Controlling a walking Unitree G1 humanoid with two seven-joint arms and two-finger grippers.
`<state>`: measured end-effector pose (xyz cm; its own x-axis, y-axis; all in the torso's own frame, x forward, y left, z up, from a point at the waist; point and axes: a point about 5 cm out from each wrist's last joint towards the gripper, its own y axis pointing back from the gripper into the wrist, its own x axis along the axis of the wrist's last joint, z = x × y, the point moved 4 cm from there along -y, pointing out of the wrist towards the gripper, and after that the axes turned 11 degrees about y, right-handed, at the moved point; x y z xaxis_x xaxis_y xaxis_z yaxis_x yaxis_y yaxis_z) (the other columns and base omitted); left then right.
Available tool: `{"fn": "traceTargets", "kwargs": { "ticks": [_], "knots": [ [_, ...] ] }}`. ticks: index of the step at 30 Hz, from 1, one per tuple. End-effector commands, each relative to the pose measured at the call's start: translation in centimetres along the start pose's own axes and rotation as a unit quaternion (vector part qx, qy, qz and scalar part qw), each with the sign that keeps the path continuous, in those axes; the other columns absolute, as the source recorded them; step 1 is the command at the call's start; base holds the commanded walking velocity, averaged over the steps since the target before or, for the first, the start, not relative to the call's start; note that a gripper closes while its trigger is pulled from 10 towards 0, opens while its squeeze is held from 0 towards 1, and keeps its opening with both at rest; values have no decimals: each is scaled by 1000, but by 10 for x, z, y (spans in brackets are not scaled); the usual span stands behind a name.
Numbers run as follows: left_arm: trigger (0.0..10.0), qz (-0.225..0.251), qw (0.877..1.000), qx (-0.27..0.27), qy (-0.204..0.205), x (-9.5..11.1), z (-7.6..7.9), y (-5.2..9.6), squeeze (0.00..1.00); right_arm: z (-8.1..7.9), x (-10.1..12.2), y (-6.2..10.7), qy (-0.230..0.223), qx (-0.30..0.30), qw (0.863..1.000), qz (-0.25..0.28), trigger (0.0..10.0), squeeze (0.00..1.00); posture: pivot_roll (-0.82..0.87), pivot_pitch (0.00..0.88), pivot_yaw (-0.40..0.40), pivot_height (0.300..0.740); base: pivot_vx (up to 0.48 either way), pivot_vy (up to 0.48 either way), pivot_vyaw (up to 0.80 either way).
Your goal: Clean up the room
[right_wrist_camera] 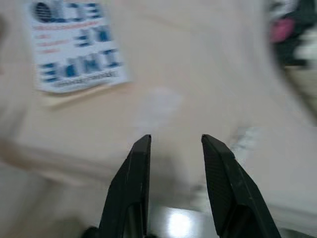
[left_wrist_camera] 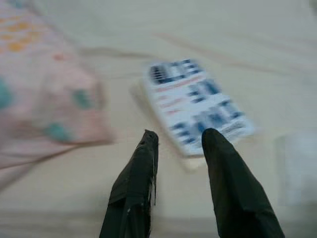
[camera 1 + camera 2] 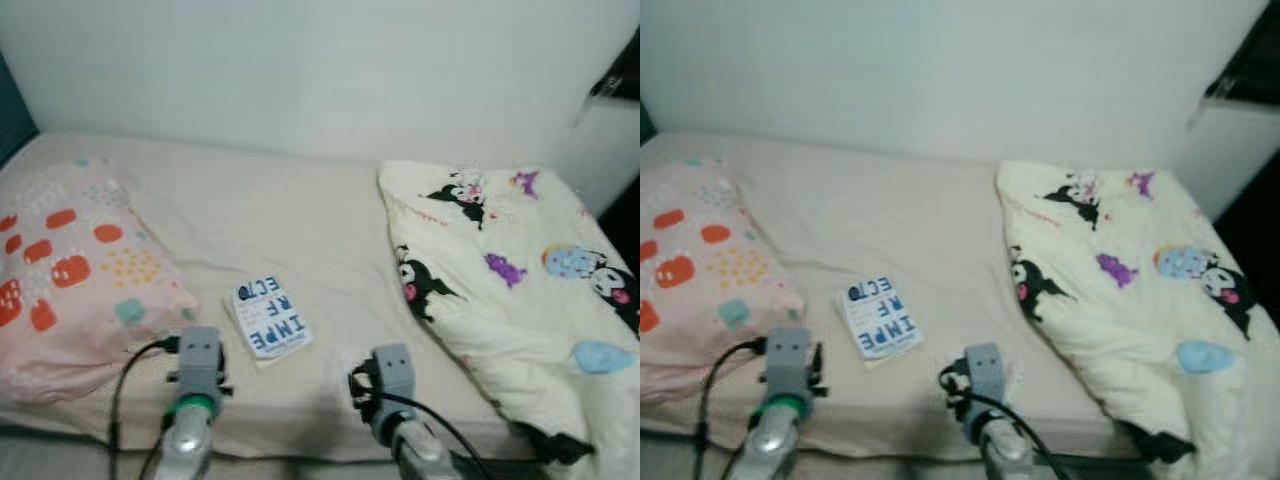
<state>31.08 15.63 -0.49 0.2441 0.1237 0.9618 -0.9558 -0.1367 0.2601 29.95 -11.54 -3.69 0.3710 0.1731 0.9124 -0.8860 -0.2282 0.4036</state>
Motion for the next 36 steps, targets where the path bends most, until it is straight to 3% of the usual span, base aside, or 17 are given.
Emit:
{"fn": "traceTargets", "kwargs": {
  "ticks": [1, 3, 12, 15, 36],
  "knots": [
    [10000, -11, 1000, 10, 19, -4, -5, 1, 0, -4, -6, 2, -6, 4, 1000, -11, 10000, 0, 69, 0, -56, 740, 0, 364, 0],
    [10000, -14, 999, 15, 37, -4, -6, 1, 0, -5, -6, 2, -6, 5, 1000, -11, 10000, 0, 70, 0, -56, 740, 0, 480, 0],
    [10000, -11, 999, 18, 37, -4, -9, 1, 0, -8, -7, 2, -7, 7, 1000, -12, 10000, 0, 75, 0, -55, 740, 0, 480, 0],
    [10000, -7, 1000, 13, 20, -3, -9, 1, 0, -8, -7, 2, -7, 7, 1000, -12, 10000, 0, 75, 0, -54, 740, 0, 0, 0],
    [10000, -18, 1000, 19, 15, -6, -13, 1, 0, -8, -7, 2, -10, 9, 1000, -14, 10000, 0, 72, 2, -51, 740, 0, 0, 0]
  ]
}}
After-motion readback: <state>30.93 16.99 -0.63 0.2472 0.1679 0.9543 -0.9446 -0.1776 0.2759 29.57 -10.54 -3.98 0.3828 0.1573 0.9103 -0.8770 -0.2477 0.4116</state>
